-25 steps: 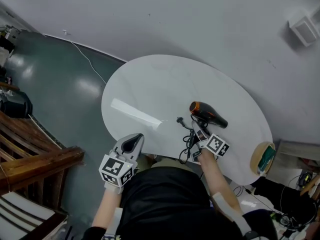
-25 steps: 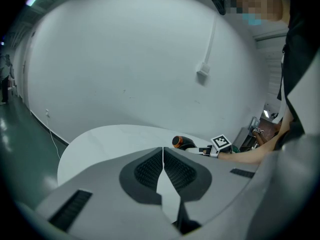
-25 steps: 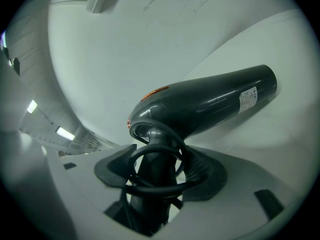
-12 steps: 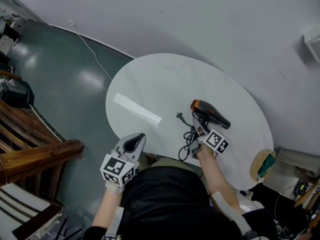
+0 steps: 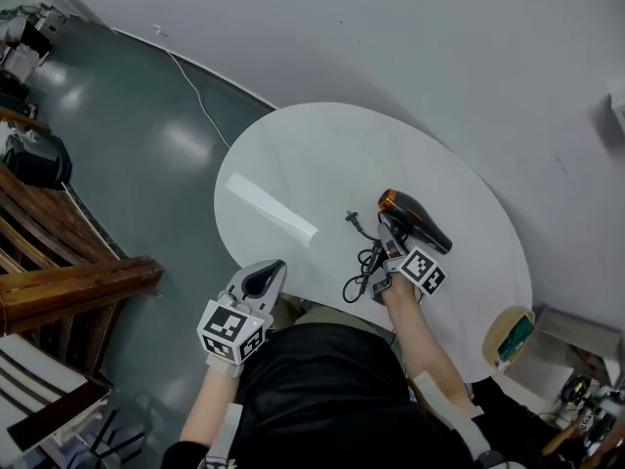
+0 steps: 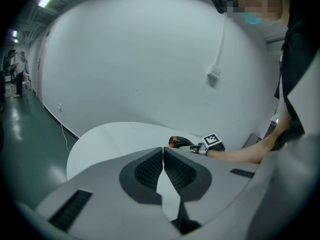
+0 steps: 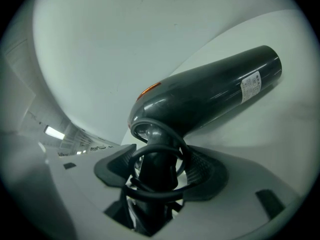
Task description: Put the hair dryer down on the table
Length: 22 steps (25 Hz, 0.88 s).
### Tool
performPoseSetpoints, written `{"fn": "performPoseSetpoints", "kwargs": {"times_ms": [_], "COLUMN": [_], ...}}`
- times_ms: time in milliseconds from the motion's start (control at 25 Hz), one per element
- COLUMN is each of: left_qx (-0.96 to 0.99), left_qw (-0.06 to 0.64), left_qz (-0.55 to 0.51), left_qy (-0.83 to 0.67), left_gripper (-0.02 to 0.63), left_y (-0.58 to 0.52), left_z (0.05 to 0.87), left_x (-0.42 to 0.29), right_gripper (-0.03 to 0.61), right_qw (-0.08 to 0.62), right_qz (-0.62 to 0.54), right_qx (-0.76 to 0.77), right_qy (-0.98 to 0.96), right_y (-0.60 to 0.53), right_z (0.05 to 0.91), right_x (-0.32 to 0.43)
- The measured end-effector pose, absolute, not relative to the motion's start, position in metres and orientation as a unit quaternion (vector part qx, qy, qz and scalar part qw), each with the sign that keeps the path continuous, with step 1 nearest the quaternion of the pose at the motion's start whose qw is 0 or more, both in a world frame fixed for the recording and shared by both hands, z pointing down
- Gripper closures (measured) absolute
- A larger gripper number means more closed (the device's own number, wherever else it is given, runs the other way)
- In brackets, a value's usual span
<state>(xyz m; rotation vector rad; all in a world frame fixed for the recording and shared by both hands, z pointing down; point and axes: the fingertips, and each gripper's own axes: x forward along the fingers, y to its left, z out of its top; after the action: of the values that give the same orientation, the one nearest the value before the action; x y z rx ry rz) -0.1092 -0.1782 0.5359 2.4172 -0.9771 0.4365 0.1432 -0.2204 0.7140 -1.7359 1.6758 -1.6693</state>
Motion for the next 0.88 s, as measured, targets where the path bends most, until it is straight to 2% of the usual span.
{"fn": "performPoseSetpoints", "kwargs": {"times_ms": [880], "left_qx": [0.881], "left_qw": [0.243], "left_qz": [0.142], "left_qy": [-0.379], "left_gripper": [0.603], "left_y": [-0.147], "left_z": [0.530], "left_x": [-0.108], "right_gripper": [0.258], "right_qw": [0.075], "right_qz": [-0.583], "right_qx": [-0.572], "right_qy": [0.573], "right_y": [-0.210], "right_z": [0.718], "right_x": [0.132]}}
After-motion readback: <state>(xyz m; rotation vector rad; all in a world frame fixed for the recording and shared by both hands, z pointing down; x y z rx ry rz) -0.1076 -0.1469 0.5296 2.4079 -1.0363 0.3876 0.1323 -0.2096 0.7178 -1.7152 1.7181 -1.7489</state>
